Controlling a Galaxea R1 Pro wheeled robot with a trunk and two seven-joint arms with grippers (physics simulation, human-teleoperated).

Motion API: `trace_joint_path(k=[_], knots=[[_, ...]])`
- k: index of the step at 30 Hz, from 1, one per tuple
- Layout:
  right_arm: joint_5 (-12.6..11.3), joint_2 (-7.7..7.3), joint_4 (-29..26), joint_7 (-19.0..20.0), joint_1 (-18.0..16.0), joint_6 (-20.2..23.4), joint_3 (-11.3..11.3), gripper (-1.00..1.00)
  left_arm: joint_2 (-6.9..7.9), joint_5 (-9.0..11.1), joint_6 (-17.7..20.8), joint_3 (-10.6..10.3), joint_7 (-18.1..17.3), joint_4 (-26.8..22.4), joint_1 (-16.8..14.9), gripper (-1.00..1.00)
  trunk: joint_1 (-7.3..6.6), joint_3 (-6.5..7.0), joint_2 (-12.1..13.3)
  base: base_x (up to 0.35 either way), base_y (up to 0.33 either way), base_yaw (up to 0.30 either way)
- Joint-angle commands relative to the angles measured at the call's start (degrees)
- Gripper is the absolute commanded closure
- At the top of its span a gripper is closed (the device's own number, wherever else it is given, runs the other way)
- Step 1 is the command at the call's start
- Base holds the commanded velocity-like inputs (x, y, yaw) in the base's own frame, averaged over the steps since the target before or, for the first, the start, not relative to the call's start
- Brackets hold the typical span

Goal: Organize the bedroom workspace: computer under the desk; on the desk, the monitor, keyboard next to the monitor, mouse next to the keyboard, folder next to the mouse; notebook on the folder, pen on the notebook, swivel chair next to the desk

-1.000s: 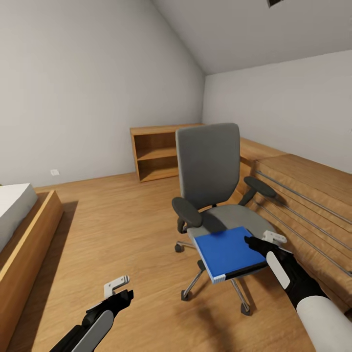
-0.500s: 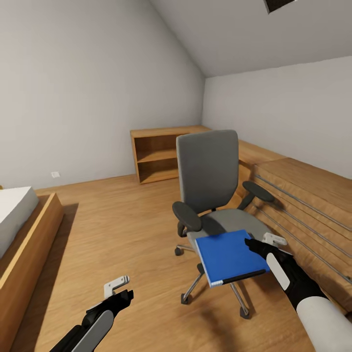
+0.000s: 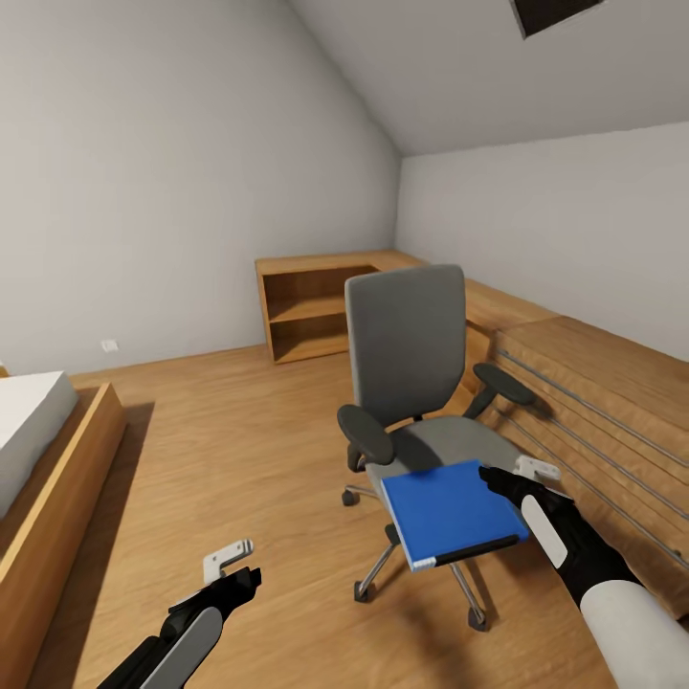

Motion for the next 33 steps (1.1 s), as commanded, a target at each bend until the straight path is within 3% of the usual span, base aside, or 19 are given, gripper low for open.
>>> trace_joint_path(k=[1,25,28,33], knots=[[-0.5,-0.03,-0.1,-0.4,0.0,0.2,0.1,-1.00,0.06,0.3,0.1,-0.2,0.4,-0.1,-0.1,-1.00,-0.23,0.13,0.4,0.000,0.000,0.000],[-0.6,-0.17,-0.7,-0.4,0.0,0.2,0.1,-1.00,0.06,0.3,0.1,-0.1,0.4,-0.1,-0.1,-1.00,-5.50,4.44,10.0,0.000,0.000,0.000],[-0.6,-0.19,-2.8,-0.4,0.1,0.3,0.1,-1.00,0.06,0.3,0.1,-0.1,0.4,-0.1,-0.1,-1.00,-5.50,4.44,10.0,0.000,0.000,0.000],[-0.7,-0.21,-10.8,-0.5,2.9,0.8,0.0,-1.00,0.06,0.3,0.1,-0.1,0.5,0.0,-0.1,-1.00,-5.50,4.44,10.0,0.000,0.000,0.000]])
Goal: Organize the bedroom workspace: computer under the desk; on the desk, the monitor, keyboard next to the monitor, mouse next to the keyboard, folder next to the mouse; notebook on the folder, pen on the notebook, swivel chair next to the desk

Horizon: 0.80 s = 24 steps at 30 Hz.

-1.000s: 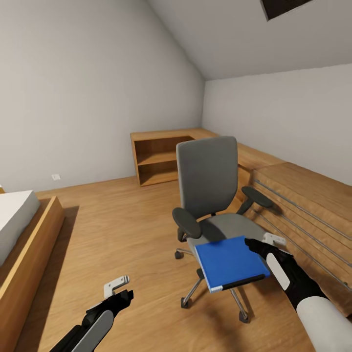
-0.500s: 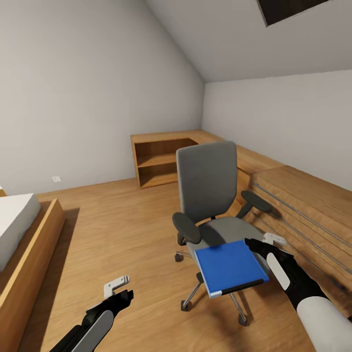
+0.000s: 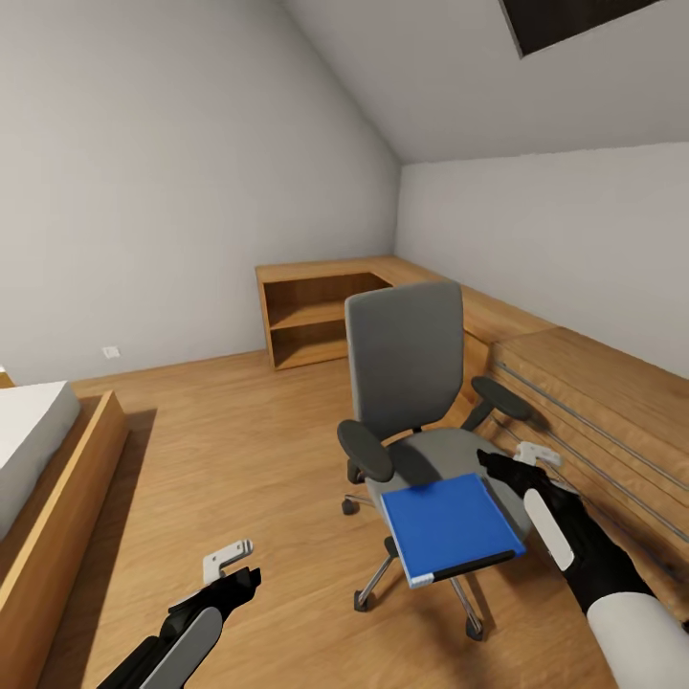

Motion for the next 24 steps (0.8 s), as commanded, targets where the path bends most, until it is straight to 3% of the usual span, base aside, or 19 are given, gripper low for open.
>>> trace_joint_path(k=[1,7,9,24], knots=[[-0.6,-0.02,-1.9,-0.5,1.0,0.5,0.1,-1.00,0.06,0.3,0.1,-0.2,0.4,-0.1,-0.1,-1.00,0.00,-0.06,0.0,0.000,0.000,0.000],[-0.9,0.03,-15.2,-0.6,8.0,2.5,0.1,-1.00,0.06,0.2,0.1,-0.2,0.4,-0.1,-0.1,-1.00,0.00,-0.06,0.0,0.000,0.000,0.000],[-1.0,0.13,-23.6,-0.7,12.2,4.7,0.1,-1.00,0.06,0.2,0.1,-0.2,0.4,-0.1,-0.1,-1.00,0.00,-0.06,0.0,0.000,0.000,0.000],[-1.8,0.51,-29.7,-0.7,14.4,6.4,0.1,-1.00,0.13,-0.1,0.0,-0.2,0.4,-0.2,-0.1,-1.00,0.00,-0.06,0.0,0.000,0.000,0.000]])
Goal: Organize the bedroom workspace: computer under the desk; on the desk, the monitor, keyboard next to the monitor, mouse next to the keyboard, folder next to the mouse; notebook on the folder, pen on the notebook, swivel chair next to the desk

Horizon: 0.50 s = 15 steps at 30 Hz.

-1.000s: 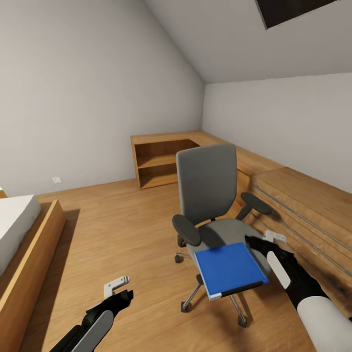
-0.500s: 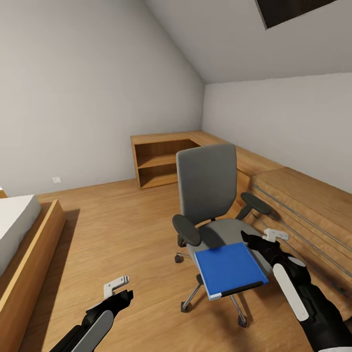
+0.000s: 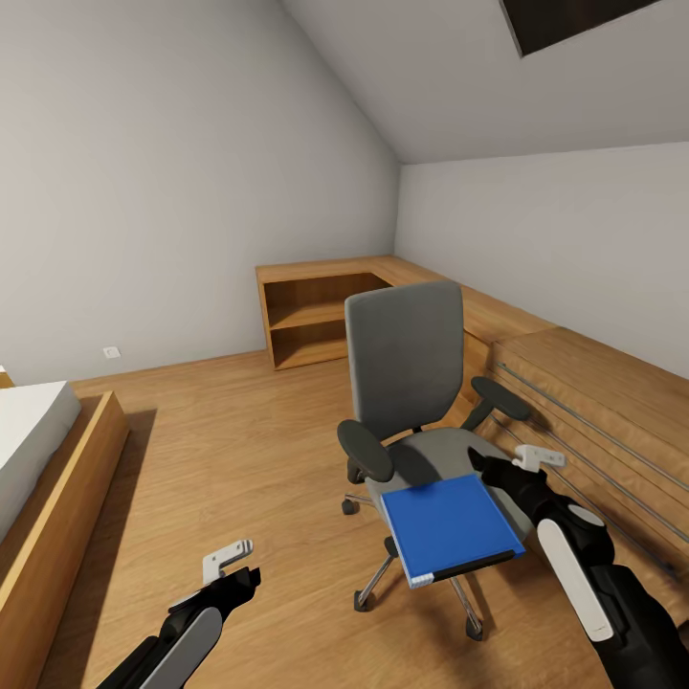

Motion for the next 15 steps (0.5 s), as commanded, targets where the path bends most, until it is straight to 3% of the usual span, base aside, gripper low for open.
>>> trace_joint_path(k=[1,5,11,15], knots=[[-0.9,-0.04,-0.2,-0.5,0.0,0.2,0.1,-1.00,0.05,0.2,0.1,-0.2,0.4,-0.1,-0.1,-1.00,0.00,-0.06,0.0,0.000,0.000,0.000],[-2.4,-0.09,-0.6,-0.5,0.1,0.0,0.1,-1.00,0.05,0.1,0.1,-0.2,0.5,-0.1,-0.1,-1.00,0.00,-0.06,0.0,-0.004,0.006,0.000],[-3.3,-0.08,-1.0,-0.5,0.5,-0.4,0.0,-1.00,0.00,0.1,0.1,-0.3,0.5,-0.1,-0.1,-1.00,0.00,-0.06,0.0,-0.118,0.289,-0.019],[-3.4,-0.04,-1.0,-0.5,0.5,-0.4,0.0,-1.00,-0.01,0.1,0.1,-0.3,0.4,-0.1,-0.1,-1.00,0.00,-0.06,0.0,-0.104,0.310,-0.177]])
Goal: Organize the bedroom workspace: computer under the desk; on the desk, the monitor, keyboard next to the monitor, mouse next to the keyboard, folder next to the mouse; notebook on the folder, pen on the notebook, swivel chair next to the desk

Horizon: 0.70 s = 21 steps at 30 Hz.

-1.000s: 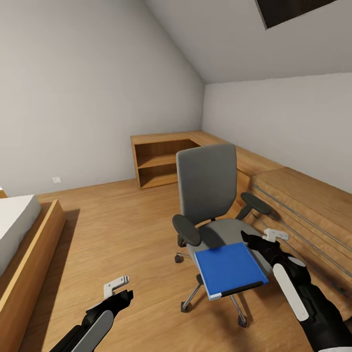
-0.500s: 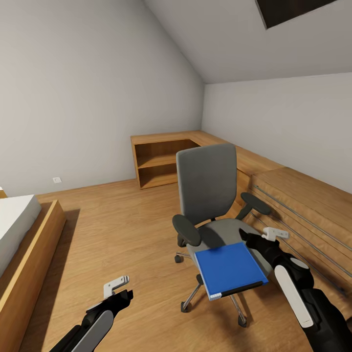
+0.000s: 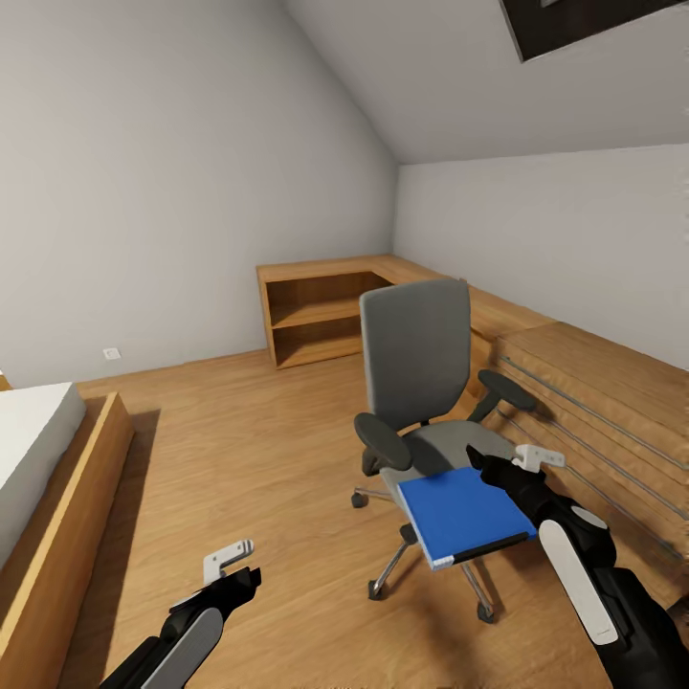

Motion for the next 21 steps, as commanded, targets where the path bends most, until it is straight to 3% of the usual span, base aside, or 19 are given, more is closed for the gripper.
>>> trace_joint_path(k=[1,14,21], knots=[[-0.6,-0.01,-0.1,-0.5,-0.1,0.1,0.1,-1.00,0.07,0.3,0.1,-0.2,0.4,-0.1,0.0,-1.00,-0.02,-0.06,0.0,-0.101,0.314,-0.233],[-0.7,0.01,0.0,-0.5,0.0,0.1,0.1,-1.00,0.06,0.2,0.1,-0.2,0.4,-0.1,0.0,-1.00,-0.02,-0.10,0.0,-0.109,0.307,-0.079],[-0.7,0.01,0.0,-0.5,0.0,0.2,0.1,-1.00,0.06,0.2,0.1,-0.2,0.4,-0.1,0.0,-1.00,-0.02,-0.10,0.0,-0.221,0.101,-0.005]])
